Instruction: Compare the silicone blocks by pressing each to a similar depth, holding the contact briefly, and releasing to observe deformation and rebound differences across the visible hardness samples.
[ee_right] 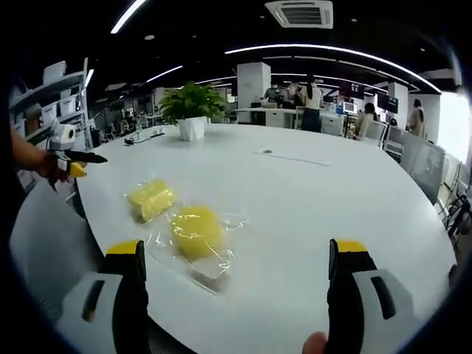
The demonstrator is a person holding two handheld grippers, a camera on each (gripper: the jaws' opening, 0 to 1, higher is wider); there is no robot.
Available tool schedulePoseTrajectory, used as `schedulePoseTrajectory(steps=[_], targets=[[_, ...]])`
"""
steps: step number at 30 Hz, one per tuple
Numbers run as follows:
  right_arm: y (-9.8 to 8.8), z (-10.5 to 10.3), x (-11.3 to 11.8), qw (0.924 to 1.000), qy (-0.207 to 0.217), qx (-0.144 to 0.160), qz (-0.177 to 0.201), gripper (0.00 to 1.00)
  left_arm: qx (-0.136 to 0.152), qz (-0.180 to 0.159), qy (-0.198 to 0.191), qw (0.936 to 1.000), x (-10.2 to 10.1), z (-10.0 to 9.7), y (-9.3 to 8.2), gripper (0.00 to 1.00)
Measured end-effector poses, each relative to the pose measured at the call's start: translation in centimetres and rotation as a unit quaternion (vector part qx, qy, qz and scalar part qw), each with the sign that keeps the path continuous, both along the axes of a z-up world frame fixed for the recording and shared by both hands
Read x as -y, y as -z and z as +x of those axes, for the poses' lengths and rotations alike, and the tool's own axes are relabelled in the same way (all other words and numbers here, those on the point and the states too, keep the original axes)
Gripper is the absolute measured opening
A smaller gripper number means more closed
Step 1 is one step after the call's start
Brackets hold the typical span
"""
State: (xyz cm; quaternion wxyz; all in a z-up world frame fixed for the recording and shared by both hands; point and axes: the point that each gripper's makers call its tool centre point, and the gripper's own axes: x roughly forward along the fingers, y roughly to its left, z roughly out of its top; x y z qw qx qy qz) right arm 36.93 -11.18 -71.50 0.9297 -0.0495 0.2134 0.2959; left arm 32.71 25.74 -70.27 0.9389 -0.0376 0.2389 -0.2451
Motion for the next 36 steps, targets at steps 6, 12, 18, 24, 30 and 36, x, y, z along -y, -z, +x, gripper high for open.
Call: schedulePoseTrajectory(steps=[6, 12, 18, 24, 30, 36], targets=[[-0.1, -0.1, 0.1, 1.0, 0.002, -0.001, 0.004, 0.97, -0.03, -0.041, 0.005, 0.9987, 1.1, 1.5, -0.6, 1.0], [0.2, 0.1, 0.3, 0.9998, 0.018, -0.003, -0.001, 0.97, -0.051, -0.078, -0.011, 0.9956, 1.7, 3.8, -1.0, 1.0], [0.2, 0.5, 1.1, 0.9994, 0.034, 0.006, 0.004, 0.97, -0.088, -0.096, -0.007, 0.9914, 3.4, 5.9, -0.3, 1.0], [0.4, 0.3, 0.8, 0.9992, 0.035, -0.011, 0.018, 0.97, -0.136, -0.129, -0.024, 0.982, 4.6, 7.3, 1.6, 1.0], [0.9, 0.2, 1.1, 0.9981, 0.042, -0.031, 0.032, 0.97, -0.192, -0.15, -0.018, 0.9696, 6.1, 7.3, 3.7, 1.0], [1.2, -0.2, 0.8, 0.9979, 0.029, -0.047, 0.035, 0.97, -0.245, -0.206, -0.02, 0.9472, 7.7, 8.3, 4.5, 0.98]])
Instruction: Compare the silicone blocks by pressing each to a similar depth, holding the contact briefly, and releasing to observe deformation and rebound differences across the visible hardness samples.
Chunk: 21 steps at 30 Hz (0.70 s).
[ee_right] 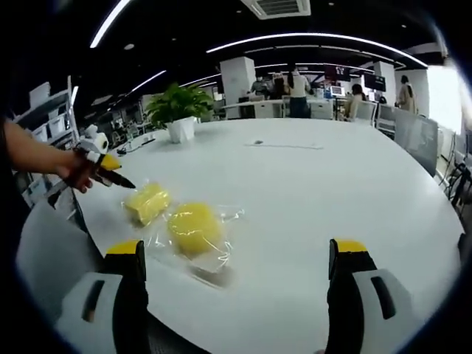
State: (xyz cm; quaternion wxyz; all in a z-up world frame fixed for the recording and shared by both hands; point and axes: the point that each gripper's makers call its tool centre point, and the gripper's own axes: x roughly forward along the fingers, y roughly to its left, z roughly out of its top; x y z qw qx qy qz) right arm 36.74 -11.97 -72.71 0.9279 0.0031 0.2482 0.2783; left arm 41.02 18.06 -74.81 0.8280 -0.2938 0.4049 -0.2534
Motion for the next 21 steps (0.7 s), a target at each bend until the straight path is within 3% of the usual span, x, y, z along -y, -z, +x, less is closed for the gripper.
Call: schedulePoseTrajectory(steps=[1, 8, 13, 15, 17, 20, 21], targets=[[0.1, -0.1, -0.1, 1.0, -0.006, -0.004, -0.004, 0.97, -0.011, -0.004, 0.002, 0.9999, 0.3, 0.1, 0.4, 0.96], [-1.2, -0.8, 1.2, 0.9998, -0.018, 0.003, -0.002, 0.97, -0.014, -0.003, 0.034, 0.9993, 2.3, 0.3, 0.8, 0.83], [-2.3, -0.8, 2.6, 0.9999, -0.011, 0.011, 0.0, 0.97, -0.04, 0.003, 0.053, 0.9978, 3.2, 0.4, 2.0, 0.72], [-2.2, -0.8, 2.6, 0.9999, -0.01, 0.01, 0.002, 0.97, -0.068, 0.009, 0.059, 0.9959, 3.4, -0.1, 2.6, 0.64], [-2.2, -1.0, 2.3, 0.9998, -0.014, 0.01, 0.002, 0.97, -0.066, 0.009, 0.058, 0.9961, 3.6, 0.2, 2.8, 0.57], [-1.6, -1.2, 1.8, 0.9998, -0.019, 0.01, 0.002, 0.97, -0.082, 0.039, 0.073, 0.9932, 3.2, -0.6, 3.8, 0.41], [-1.5, -1.2, 1.7, 0.9998, -0.018, 0.012, -0.002, 0.97, -0.089, 0.071, 0.082, 0.9902, 2.4, -1.1, 4.7, 0.33]])
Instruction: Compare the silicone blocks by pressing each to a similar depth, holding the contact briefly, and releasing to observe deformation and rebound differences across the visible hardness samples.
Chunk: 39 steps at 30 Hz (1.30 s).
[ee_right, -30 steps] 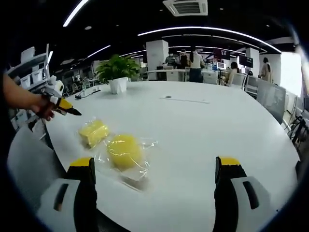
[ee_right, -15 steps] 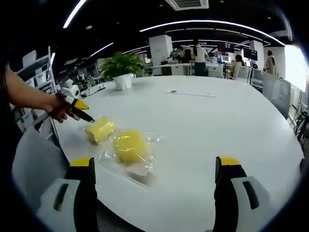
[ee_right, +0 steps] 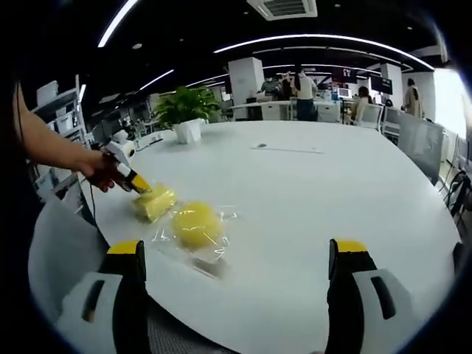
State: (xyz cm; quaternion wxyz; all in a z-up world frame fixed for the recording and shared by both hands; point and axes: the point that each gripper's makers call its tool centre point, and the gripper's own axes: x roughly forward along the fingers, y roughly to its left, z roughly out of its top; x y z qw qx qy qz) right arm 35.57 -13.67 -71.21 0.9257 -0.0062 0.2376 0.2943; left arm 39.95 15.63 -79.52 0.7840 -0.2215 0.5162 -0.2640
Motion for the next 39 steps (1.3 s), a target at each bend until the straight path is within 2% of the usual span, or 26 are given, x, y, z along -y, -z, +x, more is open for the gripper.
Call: schedulePoseTrajectory(steps=[1, 2, 5, 6, 8, 9, 11, 15, 18, 21, 24, 27, 31, 39], targets=[[-0.1, 0.2, 0.2, 0.9999, 0.006, 0.01, -0.007, 0.97, -0.004, 0.01, 0.004, 0.9999, -0.4, -0.4, 0.2, 0.28], [-0.1, 0.4, 0.1, 0.9998, 0.01, 0.015, -0.007, 0.97, 0.007, -0.02, -0.009, 0.9997, 0.3, 0.1, -0.5, 0.28], [-0.3, 0.6, -0.4, 0.9996, 0.012, 0.025, 0.001, 0.97, 0.01, -0.021, -0.025, 0.9994, -0.1, 0.3, -0.6, 0.28], [-0.4, 0.7, -0.7, 0.9994, 0.009, 0.032, -0.006, 0.97, 0.023, -0.02, -0.019, 0.9993, 0.2, 0.5, -0.7, 0.3], [-0.3, 0.6, -1.2, 0.9998, 0.007, 0.02, 0.002, 0.97, 0.008, -0.015, -0.026, 0.9995, 0.0, 0.4, -0.4, 0.32], [-0.4, 0.5, -1.5, 0.9998, 0.008, 0.014, 0.008, 0.97, -0.008, -0.033, -0.027, 0.999, 0.3, 0.2, -0.5, 0.3], [-0.6, 0.0, -2.0, 0.9998, 0.003, 0.015, 0.014, 0.97, -0.011, -0.027, -0.031, 0.9991, 0.1, 0.4, -0.3, 0.27], [0.8, -1.0, -2.2, 0.9999, 0.004, 0.006, 0.01, 0.97, -0.004, -0.021, -0.022, 0.9995, 0.0, 0.4, -0.2, 0.18], [0.5, -0.4, -1.5, 0.9994, 0.023, 0.006, 0.024, 0.97, -0.001, -0.024, -0.034, 0.9991, -0.1, -0.1, -0.4, 0.11], [0.6, -0.2, -1.9, 0.9997, 0.017, 0.008, 0.018, 0.97, -0.005, -0.027, -0.039, 0.9989, -0.2, -0.2, -0.4, 0.05], [1.2, -0.4, -1.8, 0.9998, 0.012, 0.013, -0.011, 0.97, -0.002, -0.022, -0.033, 0.9992, -0.3, -0.2, -0.4, 0.03], [1.2, -0.2, -1.3, 0.9996, 0.022, 0.014, -0.013, 0.97, 0.001, -0.023, -0.03, 0.9993, -0.7, -0.4, -0.3, 0.01], [1.6, -0.4, -1.9, 0.9995, 0.002, 0.01, -0.03, 0.97, 0.02, -0.018, -0.008, 0.9996, -0.4, -0.8, -0.9, 0.0], [1.7, -0.4, -1.8, 0.9997, 0.003, 0.01, -0.023, 0.96, 0.038, -0.015, 0.007, 0.9991, -0.8, -0.8, -1.5, 0.0]])
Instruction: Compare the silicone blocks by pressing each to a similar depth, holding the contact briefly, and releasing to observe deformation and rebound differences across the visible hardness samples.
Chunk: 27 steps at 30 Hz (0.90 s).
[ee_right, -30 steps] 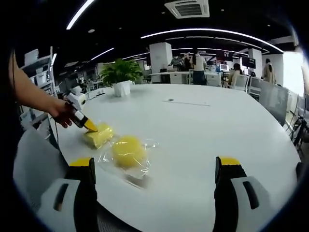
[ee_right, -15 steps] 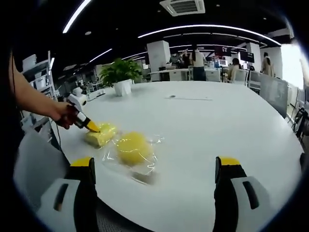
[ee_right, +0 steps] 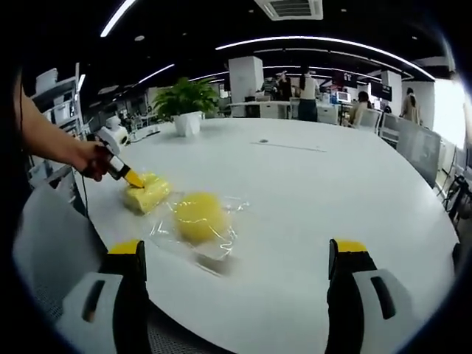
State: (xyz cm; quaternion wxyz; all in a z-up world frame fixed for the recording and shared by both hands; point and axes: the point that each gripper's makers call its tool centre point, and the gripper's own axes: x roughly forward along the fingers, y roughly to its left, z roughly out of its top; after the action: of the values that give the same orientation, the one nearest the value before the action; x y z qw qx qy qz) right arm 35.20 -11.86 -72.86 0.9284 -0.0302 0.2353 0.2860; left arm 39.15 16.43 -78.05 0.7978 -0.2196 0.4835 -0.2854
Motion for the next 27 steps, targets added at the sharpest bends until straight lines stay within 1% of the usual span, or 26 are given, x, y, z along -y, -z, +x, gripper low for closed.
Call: schedulePoseTrajectory(steps=[5, 6, 7, 9, 13, 15, 18, 21, 24, 27], targets=[[0.2, -0.1, -0.1, 1.0, -0.004, -0.004, 0.001, 0.97, 0.02, -0.009, -0.003, 0.9998, -0.4, 0.1, -0.6, 0.0], [0.3, -0.1, -0.1, 1.0, -0.004, -0.005, 0.0, 0.96, 0.019, -0.013, 0.0, 0.9997, -0.2, 0.1, -0.6, 0.0], [0.3, -0.1, 0.0, 1.0, -0.004, -0.006, -0.001, 0.97, 0.018, -0.013, 0.002, 0.9998, -0.2, 0.0, -0.6, 0.0], [0.4, -0.2, 0.0, 1.0, -0.004, -0.007, -0.001, 0.96, 0.028, -0.003, 0.009, 0.9996, -0.3, -0.4, -0.7, 0.0], [0.4, -0.2, -0.2, 0.9999, -0.01, -0.009, -0.003, 0.97, 0.034, -0.007, -0.001, 0.9994, -0.5, -0.3, -1.3, 0.0], [0.5, -0.3, -0.3, 0.9998, -0.015, -0.011, -0.005, 0.97, 0.047, -0.004, -0.006, 0.9989, -0.7, -0.2, -1.8, 0.0], [0.5, -0.3, -0.5, 0.9997, -0.021, -0.011, -0.004, 0.97, 0.074, -0.003, -0.01, 0.9972, -1.0, 0.2, -2.9, 0.0], [0.5, -0.4, -0.4, 0.9997, -0.019, -0.013, -0.004, 0.97, 0.099, 0.016, -0.02, 0.9948, -1.7, 0.6, -3.4, 0.0], [0.7, -0.3, -0.3, 0.9997, -0.017, -0.016, -0.001, 0.97, 0.117, 0.015, -0.033, 0.9925, -2.1, 0.7, -4.1, 0.0], [0.8, -0.4, -0.4, 0.9996, -0.019, -0.023, 0.004, 0.97, 0.139, 0.014, -0.033, 0.9896, -2.2, 0.7, -5.0, 0.0]])
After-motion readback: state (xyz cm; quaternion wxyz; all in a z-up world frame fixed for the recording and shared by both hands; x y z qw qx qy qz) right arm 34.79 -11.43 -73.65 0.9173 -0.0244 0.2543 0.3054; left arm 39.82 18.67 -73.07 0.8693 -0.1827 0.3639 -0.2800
